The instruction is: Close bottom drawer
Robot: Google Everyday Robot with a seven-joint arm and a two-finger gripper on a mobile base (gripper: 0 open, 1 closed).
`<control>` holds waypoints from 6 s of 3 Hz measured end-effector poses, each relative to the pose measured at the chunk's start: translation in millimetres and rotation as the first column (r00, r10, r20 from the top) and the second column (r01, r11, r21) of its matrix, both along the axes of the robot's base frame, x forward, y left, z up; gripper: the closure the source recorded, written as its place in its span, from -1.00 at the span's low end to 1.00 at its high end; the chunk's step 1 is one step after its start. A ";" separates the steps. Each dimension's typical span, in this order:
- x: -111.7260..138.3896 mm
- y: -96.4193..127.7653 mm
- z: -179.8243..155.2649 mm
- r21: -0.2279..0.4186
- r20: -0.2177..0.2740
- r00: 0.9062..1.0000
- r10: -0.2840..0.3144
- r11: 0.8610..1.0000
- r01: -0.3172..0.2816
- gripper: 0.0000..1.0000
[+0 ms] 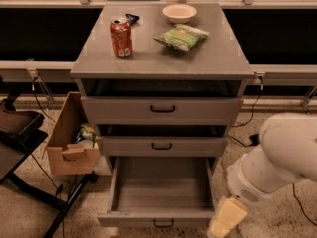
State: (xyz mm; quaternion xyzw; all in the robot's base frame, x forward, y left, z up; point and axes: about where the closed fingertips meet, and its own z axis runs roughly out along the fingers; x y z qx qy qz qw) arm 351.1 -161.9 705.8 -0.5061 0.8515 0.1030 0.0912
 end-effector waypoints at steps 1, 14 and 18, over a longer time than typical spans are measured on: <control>-2.7 13.5 -52.1 -0.002 -0.017 1.000 0.009 1.000 -0.010 -1.00; -6.9 36.6 -570.7 0.196 -0.363 0.931 -0.038 0.974 0.116 -0.07; 85.2 34.9 -575.1 0.091 -0.142 0.980 -0.138 0.984 0.151 1.00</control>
Offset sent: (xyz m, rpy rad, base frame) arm 0.0457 0.0320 -0.1616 -0.0425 0.0985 0.0858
